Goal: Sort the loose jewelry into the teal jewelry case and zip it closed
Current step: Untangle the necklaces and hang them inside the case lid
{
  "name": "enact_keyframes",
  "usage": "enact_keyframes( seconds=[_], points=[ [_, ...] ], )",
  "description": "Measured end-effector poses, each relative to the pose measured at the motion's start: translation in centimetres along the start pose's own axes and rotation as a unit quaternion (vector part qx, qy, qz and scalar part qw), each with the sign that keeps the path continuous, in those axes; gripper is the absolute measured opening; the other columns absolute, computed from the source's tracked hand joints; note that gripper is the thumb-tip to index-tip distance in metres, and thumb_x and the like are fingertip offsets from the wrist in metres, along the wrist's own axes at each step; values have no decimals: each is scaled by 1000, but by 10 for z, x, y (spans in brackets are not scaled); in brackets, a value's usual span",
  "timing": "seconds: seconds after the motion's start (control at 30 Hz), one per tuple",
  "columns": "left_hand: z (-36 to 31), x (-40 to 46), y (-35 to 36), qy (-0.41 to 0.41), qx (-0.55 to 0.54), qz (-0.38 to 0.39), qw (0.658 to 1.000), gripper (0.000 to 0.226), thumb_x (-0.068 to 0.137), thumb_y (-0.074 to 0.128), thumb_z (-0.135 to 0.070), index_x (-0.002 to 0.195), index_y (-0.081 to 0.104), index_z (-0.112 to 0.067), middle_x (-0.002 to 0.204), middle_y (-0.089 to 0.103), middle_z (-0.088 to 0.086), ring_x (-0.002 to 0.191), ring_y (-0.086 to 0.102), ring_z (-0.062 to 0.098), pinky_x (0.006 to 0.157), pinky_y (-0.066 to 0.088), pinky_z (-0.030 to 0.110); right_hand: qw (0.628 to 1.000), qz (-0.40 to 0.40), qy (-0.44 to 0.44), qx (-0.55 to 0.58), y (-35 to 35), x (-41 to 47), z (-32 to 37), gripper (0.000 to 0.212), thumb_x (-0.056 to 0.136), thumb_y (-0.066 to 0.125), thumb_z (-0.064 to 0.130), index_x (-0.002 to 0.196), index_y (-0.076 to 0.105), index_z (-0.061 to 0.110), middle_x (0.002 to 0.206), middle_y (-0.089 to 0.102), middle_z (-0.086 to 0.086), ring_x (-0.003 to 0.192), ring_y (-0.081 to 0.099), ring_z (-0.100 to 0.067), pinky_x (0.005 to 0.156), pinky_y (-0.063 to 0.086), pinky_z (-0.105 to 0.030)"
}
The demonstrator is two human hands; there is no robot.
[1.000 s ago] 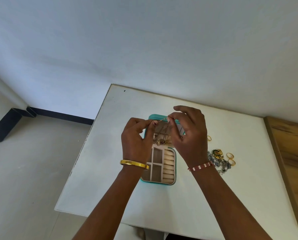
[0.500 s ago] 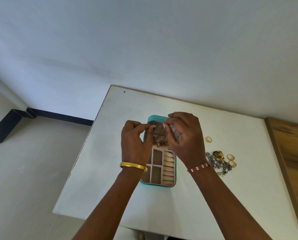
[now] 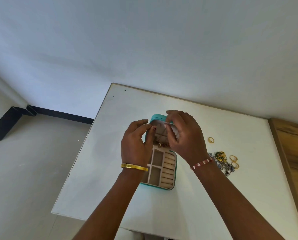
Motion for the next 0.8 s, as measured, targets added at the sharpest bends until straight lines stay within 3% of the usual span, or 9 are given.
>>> enact_keyframes(
  seconds=[0.1,0.23,0.4,0.57,0.63,0.7,0.8],
  points=[
    [-3,-2,-3,-2,-16,-1,1000,21,80,65,-16,98,69,-6,102,63,7,93,54,9,73,46,11,1000,-2,21,19,-2,-7,1,11,83,51,23,91,48,16,113,61,-13,105,49,-18,82,43,-26],
    [-4,-2,-2,-36,-48,10,998,22,79,65,-16,97,69,-5,97,54,-4,90,51,8,71,42,0,998,3,53,20,-2,-14,5,22,81,56,31,90,65,14,131,48,-11,122,39,-23,99,34,-32],
    [-6,2,-3,-53,-59,15,997,21,77,66,-16,96,69,-5,95,53,-4,89,52,8,67,44,2,993,-6,106,48,-1,-16,4,27,82,54,33,89,70,13,134,49,-11,127,34,-22,103,31,-39],
    [-1,2,-4,-69,-60,13,996,21,77,66,-15,95,69,-5,93,52,-4,87,52,9,67,41,-2,979,-2,180,94,8,-17,-4,20,75,64,31,82,70,13,135,49,-6,128,32,-21,102,25,-27],
    [0,2,-4,-76,-61,10,995,22,77,67,-16,95,69,-4,93,52,-4,86,51,9,67,41,-2,966,-7,227,125,11,-21,-9,18,72,68,30,81,70,15,136,48,-3,131,29,-20,107,27,-37],
    [-1,2,-3,-80,-63,7,995,22,77,67,-16,95,69,-4,92,52,-4,85,51,9,66,40,-3,950,-17,274,148,13,-26,-14,15,71,75,25,81,70,16,137,46,-1,133,22,-15,112,18,-52],
    [-2,2,-3,-80,-65,-2,995,23,76,67,-17,95,69,-4,91,53,-4,83,51,8,65,40,-4,939,-21,311,148,13,-30,-15,14,70,78,20,81,69,17,140,43,0,139,20,-21,115,-5,-44]
  ],
)
Point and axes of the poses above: each hand's wrist, its own x-axis towards the middle knuckle, its own y-axis out of the palm, z = x × y, the point moved 8 cm from there along x, towards the middle knuckle
